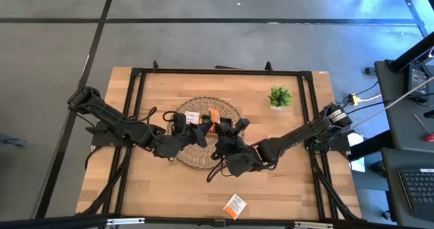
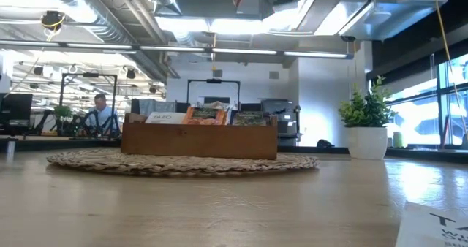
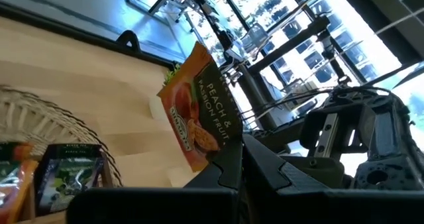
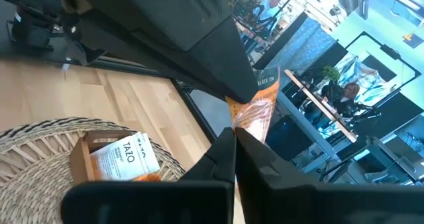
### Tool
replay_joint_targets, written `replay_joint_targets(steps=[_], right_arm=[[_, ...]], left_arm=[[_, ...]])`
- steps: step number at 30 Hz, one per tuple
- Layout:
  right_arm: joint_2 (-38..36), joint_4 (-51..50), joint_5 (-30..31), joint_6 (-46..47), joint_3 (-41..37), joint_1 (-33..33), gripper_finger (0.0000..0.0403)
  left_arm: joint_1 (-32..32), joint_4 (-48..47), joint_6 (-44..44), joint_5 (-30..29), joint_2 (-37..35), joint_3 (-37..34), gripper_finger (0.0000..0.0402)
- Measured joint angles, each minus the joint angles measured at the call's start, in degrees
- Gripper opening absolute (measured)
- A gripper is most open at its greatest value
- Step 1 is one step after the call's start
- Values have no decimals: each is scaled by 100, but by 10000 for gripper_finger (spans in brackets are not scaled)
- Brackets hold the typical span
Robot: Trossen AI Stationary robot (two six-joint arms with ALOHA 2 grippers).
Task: Pick & Place Tea
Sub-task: Put the orange tea bag into the middle section of the wooden organizer
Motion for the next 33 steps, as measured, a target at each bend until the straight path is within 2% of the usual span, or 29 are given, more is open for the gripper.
replay_joint_targets(steps=[7,15,22,33], right_arm=[[-14,7,-12,55,9,3,4],[-313,42,-312,212,20,20,2],[-504,32,-511,208,18,35,2],[-529,-124,-349,219,-2,17,1]], left_arm=[[-29,-32,469,-24,-54,-2,2],[-245,-83,1022,117,-331,-7,2],[-373,-85,885,735,-479,-7,2],[-399,-84,1017,174,-479,-4,10]])
